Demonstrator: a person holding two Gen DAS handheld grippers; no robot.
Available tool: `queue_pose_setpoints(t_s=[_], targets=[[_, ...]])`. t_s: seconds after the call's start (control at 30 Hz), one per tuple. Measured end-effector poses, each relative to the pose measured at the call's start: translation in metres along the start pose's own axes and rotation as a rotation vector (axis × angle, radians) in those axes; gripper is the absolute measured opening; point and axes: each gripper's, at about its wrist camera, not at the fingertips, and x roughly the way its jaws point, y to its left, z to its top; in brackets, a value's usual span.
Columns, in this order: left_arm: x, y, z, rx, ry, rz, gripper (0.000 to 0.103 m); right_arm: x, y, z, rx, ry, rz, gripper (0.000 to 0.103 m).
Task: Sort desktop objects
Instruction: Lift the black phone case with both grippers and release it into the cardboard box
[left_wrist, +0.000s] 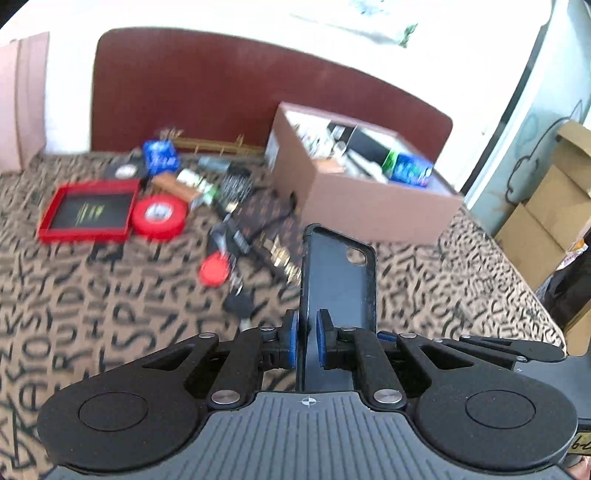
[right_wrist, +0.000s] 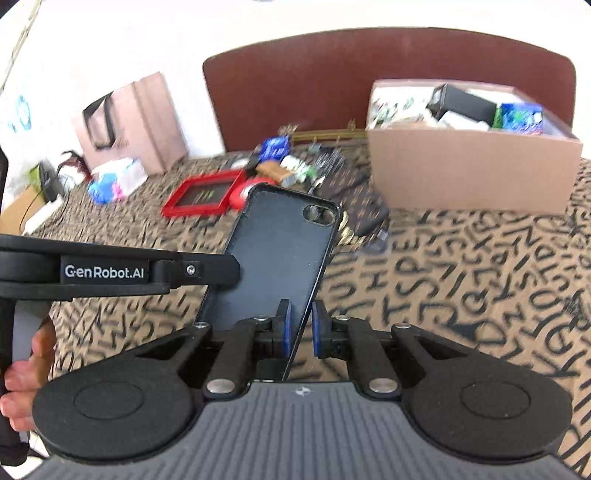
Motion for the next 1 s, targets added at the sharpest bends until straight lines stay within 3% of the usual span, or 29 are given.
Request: queue_pose_setpoints(t_s=[0.3, 0.57, 1.0], targets=[[0.029, -0.030, 0.055, 0.015, -0.081, -0.071, 0.015, -0.017, -0.036, 0.052, 0.013, -0.172, -0.091, 0.013], [0.069, -0.060, 0.115, 0.063, -0.127, -0.103, 0.015, -0.014, -0.075, 0.103, 0.025, -0.274, -0.155, 0.013], [0.163, -0.090, 0.190, 0.075, -0.121, -0.108, 0.015, 0.039, -0.152, 0.172, 0.067, -0.293, -0.221, 0.014]])
